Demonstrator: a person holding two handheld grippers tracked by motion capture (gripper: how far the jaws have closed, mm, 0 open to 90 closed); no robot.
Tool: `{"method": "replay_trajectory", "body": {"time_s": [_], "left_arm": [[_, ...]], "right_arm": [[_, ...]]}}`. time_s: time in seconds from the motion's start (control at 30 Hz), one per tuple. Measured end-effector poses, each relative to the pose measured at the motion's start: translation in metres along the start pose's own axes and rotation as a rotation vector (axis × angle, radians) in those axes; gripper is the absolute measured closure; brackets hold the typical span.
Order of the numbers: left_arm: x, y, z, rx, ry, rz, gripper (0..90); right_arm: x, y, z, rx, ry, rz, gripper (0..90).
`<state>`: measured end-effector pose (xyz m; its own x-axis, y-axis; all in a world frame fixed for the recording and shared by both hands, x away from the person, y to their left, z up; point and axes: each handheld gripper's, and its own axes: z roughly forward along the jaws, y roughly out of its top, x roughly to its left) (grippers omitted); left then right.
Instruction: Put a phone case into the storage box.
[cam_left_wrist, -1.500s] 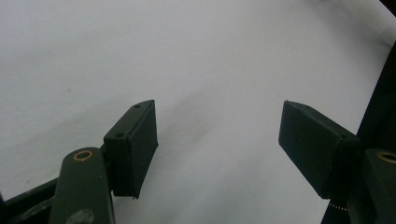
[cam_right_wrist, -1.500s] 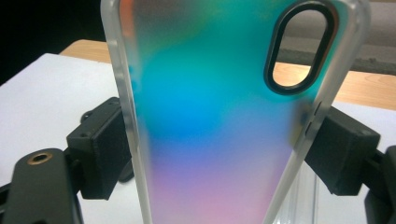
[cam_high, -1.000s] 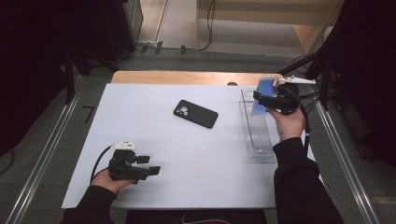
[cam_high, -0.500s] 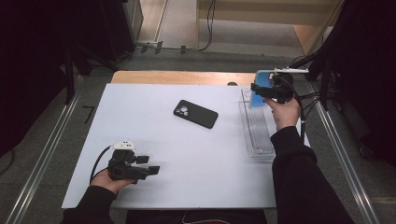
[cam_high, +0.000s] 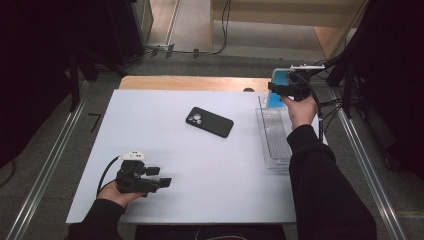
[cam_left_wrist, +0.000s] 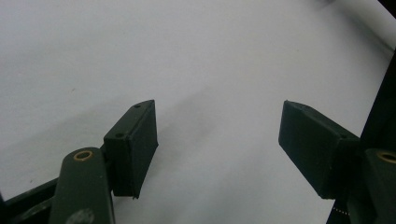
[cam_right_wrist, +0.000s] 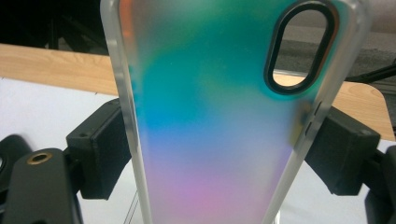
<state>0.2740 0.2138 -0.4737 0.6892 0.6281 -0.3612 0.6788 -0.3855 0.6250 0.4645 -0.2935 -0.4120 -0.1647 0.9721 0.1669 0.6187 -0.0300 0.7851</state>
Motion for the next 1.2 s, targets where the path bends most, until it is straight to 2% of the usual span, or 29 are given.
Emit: {"method": "replay_trajectory", "body": {"time_s": [0.3, 0.57, 0.73, 0.87, 1.03, 1.1, 1.17, 1.2], "left_arm": [[0.001, 0.000, -0.001, -0.008, 0.000, -0.007, 28.1], [0.001, 0.000, 0.000, -0.001, -0.002, -0.001, 28.1], [0.001, 0.000, 0.000, -0.001, -0.003, 0.000, 28.1], [0.001, 0.000, 0.000, 0.002, -0.004, 0.000, 28.1], [0.000, 0.000, 0.000, 0.002, -0.004, 0.001, 28.1], [0.001, 0.000, 0.000, 0.001, -0.005, 0.001, 28.1], [0.001, -0.001, 0.000, 0.001, -0.004, -0.001, 28.1], [0.001, 0.000, 0.000, 0.003, -0.004, -0.001, 28.1]], "right_arm": [[0.004, -0.006, 0.023, 0.029, -0.043, -0.016, 14.2], [0.006, -0.013, 0.037, 0.069, -0.049, -0.014, 14.0], [0.009, -0.015, 0.040, 0.063, -0.103, -0.031, 13.4], [0.009, -0.016, 0.043, 0.066, -0.074, -0.021, 11.7], [0.009, -0.016, 0.045, 0.067, -0.066, -0.013, 9.7], [0.008, -0.017, 0.045, 0.070, -0.063, -0.007, 7.6], [0.007, -0.017, 0.045, 0.072, -0.050, 0.002, 0.0], [0.006, -0.016, 0.044, 0.078, -0.042, 0.002, 0.0]]}}
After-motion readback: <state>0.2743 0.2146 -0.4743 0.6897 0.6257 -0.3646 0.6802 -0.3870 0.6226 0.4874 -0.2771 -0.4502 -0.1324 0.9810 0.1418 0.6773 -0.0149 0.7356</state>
